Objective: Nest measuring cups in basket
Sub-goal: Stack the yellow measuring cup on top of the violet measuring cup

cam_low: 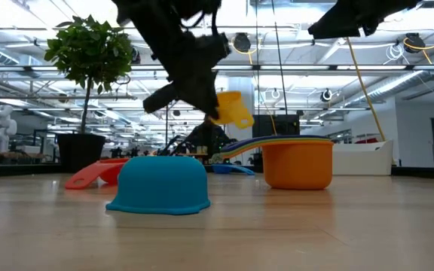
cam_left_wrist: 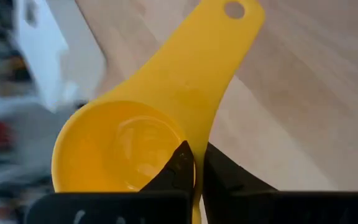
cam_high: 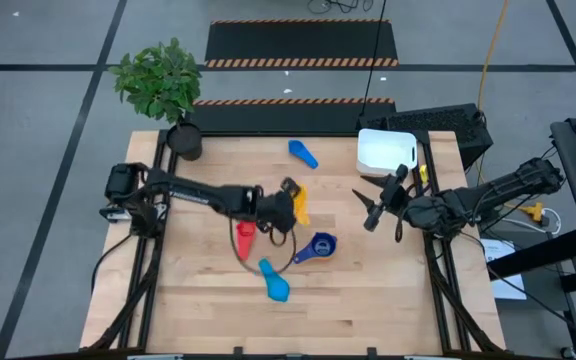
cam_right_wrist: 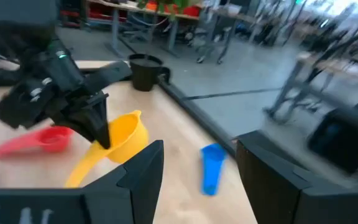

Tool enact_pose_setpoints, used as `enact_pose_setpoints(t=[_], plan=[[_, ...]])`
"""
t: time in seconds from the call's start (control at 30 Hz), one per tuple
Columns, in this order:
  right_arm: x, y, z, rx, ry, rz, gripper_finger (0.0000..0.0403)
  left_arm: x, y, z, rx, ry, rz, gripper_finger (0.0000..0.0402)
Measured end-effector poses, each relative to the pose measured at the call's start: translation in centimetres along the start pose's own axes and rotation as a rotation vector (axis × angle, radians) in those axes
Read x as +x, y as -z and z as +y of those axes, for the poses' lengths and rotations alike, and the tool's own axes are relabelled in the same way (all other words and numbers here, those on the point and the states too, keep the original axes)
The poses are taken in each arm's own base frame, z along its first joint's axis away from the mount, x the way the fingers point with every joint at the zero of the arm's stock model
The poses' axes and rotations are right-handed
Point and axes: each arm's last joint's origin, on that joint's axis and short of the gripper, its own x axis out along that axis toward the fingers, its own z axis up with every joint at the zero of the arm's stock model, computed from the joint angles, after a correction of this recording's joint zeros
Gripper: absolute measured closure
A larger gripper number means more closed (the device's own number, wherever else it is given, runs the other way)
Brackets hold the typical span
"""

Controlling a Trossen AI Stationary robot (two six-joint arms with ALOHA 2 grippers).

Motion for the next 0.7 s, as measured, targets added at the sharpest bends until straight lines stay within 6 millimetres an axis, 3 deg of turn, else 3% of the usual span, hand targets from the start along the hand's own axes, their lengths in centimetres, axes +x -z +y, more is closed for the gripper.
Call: enact_pose_setpoints(t=[0.27, 0.43, 0.7], plan=[[-0.1, 0.2, 0.6, 0.322, -0.17, 0.057, 0.0206, -3.2, -6.1, -2.4, 0.454, -0.282, 0.083, 0.0384], [-0.6, 0.1, 2.0, 0.414, -0.349, 0.087, 0.0206, -6.0, -9.2, -2.9, 0.452, -0.465, 0.023, 0.0393], [-1.8, -1.2, 6.8, 0.447, -0.641, -0.062, 0.0206, -8.3, -11.3, -4.8, 0.449, -0.527, 0.001, 0.0389]])
